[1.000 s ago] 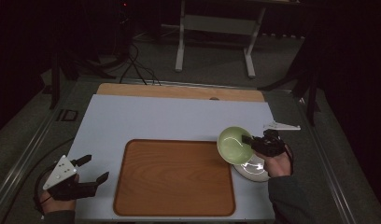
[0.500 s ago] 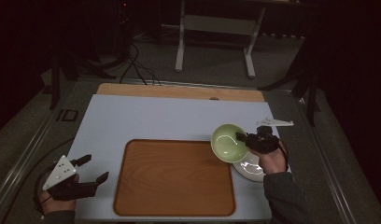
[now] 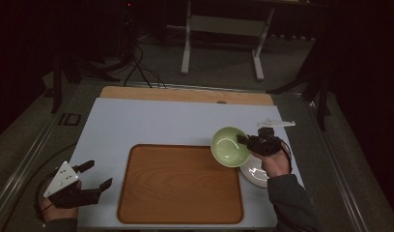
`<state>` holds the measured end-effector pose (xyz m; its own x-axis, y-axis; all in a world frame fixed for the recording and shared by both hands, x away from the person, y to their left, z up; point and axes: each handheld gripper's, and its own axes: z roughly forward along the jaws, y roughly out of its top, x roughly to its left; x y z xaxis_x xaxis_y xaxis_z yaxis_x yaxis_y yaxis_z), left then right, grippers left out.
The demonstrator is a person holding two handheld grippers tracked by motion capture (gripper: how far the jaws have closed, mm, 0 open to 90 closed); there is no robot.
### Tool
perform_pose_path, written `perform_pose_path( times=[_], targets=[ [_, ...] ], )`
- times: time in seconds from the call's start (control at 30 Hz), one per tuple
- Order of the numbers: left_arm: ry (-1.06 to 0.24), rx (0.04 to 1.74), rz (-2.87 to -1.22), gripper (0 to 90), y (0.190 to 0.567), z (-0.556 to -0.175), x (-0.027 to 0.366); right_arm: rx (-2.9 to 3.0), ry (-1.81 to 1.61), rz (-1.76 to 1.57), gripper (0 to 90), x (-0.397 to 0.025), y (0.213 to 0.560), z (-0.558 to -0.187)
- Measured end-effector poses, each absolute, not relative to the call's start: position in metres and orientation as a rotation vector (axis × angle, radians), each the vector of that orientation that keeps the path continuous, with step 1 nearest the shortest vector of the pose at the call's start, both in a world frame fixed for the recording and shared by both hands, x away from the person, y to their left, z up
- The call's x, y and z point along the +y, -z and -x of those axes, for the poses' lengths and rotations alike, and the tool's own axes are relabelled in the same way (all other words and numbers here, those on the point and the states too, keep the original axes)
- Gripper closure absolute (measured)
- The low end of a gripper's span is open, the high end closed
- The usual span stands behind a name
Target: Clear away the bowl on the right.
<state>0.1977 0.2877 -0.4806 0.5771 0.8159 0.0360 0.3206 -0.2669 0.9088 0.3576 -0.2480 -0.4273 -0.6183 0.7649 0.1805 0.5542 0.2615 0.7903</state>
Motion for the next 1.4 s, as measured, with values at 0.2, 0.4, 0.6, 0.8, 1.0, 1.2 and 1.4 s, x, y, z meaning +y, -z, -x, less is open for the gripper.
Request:
perform_pose_path(
  times=[0.2, 0.4, 0.6, 0.8, 1.0, 1.2, 1.4],
  targets=[
    [-0.643, 0.926, -1.837, 15.1, 0.480, -0.197, 0.288, 2.307, -1.288, -1.207, 82.6, -0.241, 0.427, -0.359],
    [-0.642, 0.926, -1.836, 15.1, 0.480, -0.197, 0.288, 2.319, -1.301, -1.190, 82.6, -0.234, 0.426, -0.360],
    [-0.642, 0.924, -1.836, 15.1, 0.480, -0.198, 0.288, 2.333, -1.297, -1.172, 82.6, -0.228, 0.426, -0.361],
    [-0.642, 0.927, -1.834, 15.1, 0.480, -0.198, 0.288, 2.342, -1.311, -1.164, 82.6, -0.223, 0.427, -0.360],
    [-0.640, 0.928, -1.832, 15.1, 0.480, -0.198, 0.289, 2.355, -1.317, -1.151, 82.6, -0.217, 0.428, -0.360],
    [-0.640, 0.927, -1.835, 15.1, 0.480, -0.198, 0.288, 2.362, -1.326, -1.143, 82.6, -0.213, 0.428, -0.360],
    [-0.640, 0.926, -1.834, 15.1, 0.480, -0.198, 0.288, 2.369, -1.334, -1.132, 82.6, -0.207, 0.429, -0.360]
  ],
)
